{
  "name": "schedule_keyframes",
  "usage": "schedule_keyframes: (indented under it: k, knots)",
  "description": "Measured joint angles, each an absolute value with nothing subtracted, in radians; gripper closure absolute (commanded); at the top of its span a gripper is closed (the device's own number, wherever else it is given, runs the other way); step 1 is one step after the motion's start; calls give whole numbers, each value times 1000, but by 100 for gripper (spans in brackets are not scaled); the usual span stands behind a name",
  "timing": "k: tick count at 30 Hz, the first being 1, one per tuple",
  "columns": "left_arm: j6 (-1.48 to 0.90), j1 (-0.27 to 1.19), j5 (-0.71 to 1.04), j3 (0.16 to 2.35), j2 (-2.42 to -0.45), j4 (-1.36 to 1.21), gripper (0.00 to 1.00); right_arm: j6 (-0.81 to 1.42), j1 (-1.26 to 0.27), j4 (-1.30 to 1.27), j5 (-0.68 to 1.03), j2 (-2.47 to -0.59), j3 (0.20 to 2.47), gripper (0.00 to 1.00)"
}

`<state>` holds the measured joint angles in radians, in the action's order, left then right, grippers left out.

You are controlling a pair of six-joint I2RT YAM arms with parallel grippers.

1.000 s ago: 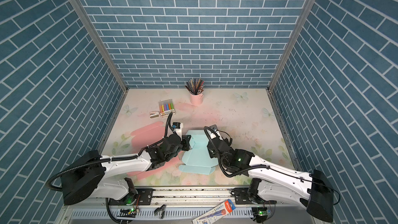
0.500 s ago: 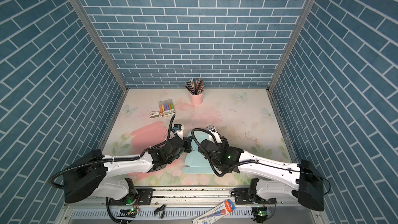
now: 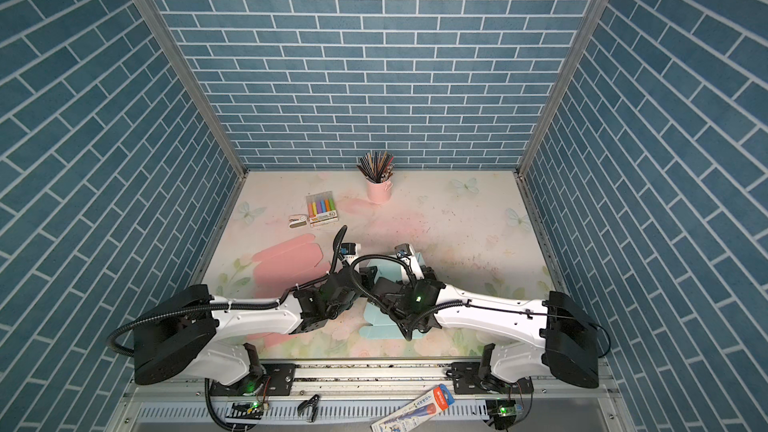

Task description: Fold the paper box

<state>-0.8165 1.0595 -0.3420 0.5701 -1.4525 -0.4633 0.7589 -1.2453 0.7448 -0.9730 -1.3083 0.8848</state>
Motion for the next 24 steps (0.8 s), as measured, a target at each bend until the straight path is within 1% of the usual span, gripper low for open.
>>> schedule_keyframes:
  k: [5, 8, 12, 21, 24]
  knots:
    - [-817, 1075, -344, 583, -1452, -470, 100, 759, -1245, 739, -984, -1260, 849, 87]
    - [-816, 1081, -350, 589, -1453, -468, 100, 763, -1245, 737, -1000, -1256, 842, 91]
    - [-819, 1092, -363, 592, -1453, -468, 100, 775, -1244, 737, -1017, -1258, 842, 100]
    - [-827, 1104, -386, 593, -1459, -460, 100, 815, -1246, 752, -1039, -1294, 842, 100]
    - [-834, 1105, -390, 593, -1468, -461, 100, 821, -1257, 755, -1037, -1295, 842, 91]
